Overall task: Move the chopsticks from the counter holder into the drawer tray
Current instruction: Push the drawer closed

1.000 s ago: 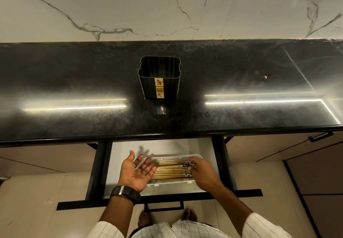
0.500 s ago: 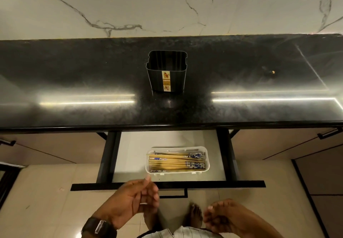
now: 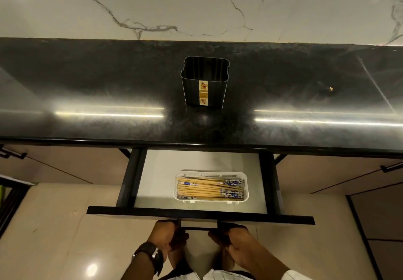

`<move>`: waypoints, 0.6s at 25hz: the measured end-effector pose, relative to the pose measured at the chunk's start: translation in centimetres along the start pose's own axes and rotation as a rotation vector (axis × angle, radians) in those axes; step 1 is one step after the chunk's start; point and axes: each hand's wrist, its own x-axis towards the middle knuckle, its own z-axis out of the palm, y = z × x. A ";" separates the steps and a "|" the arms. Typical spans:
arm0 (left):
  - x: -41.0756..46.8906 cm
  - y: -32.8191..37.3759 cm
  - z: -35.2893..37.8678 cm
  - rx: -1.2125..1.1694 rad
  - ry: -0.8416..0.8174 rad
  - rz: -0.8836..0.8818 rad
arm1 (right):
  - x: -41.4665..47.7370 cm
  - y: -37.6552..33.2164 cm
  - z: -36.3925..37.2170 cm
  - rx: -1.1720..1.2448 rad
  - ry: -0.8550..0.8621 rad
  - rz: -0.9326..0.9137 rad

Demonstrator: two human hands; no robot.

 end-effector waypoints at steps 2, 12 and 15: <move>0.5 0.5 0.6 -0.039 0.020 0.000 | 0.5 -0.1 0.5 0.033 0.045 -0.002; 4.7 4.3 2.2 -0.208 0.026 0.017 | 3.0 -4.0 3.7 0.112 0.120 -0.019; 5.9 6.1 3.0 -0.289 0.039 0.062 | 3.7 -5.9 4.6 0.131 0.069 -0.053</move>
